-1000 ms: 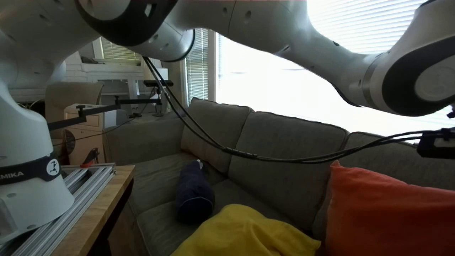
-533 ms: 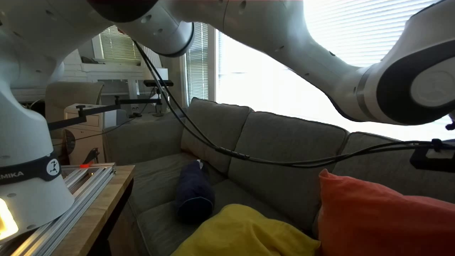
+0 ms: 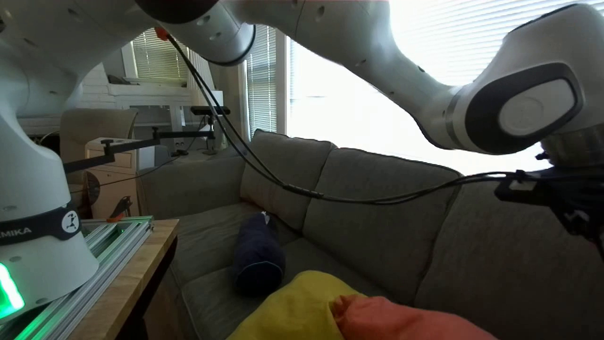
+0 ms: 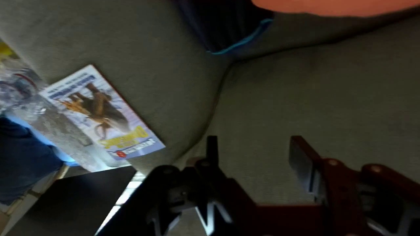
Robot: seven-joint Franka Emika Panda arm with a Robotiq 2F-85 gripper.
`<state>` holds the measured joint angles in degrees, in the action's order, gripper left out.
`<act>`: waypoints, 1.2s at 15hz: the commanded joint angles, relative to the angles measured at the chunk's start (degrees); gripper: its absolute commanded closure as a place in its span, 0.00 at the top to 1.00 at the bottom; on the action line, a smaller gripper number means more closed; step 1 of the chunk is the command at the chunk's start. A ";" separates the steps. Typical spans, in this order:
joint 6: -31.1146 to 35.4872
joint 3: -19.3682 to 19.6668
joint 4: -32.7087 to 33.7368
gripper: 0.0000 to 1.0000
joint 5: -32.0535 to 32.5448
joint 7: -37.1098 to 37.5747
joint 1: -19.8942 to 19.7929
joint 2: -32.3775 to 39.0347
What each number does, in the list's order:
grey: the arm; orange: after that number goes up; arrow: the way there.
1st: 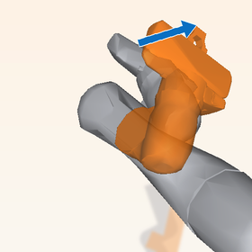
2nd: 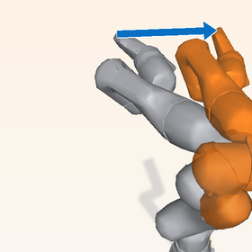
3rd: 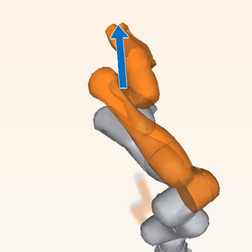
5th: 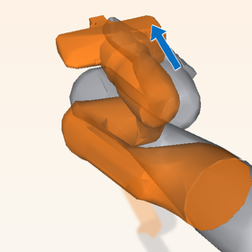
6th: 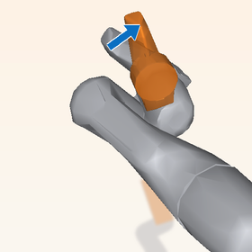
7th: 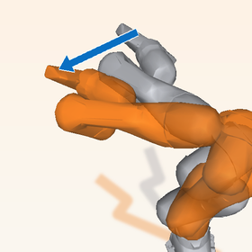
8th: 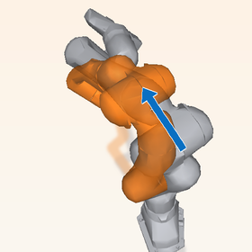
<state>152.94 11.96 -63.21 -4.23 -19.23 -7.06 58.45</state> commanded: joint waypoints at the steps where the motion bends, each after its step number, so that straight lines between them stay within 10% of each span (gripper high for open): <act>1: -3.51 -11.59 -4.05 0.90 0.37 -0.93 -1.45 -3.78; 9: -19.09 -26.37 -4.11 1.00 -2.24 -5.34 -0.21 -1.31; 18: -23.28 -24.44 -7.49 1.00 0.62 -5.21 6.03 0.32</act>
<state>129.85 -12.77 -71.05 -3.27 -24.34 -1.27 58.64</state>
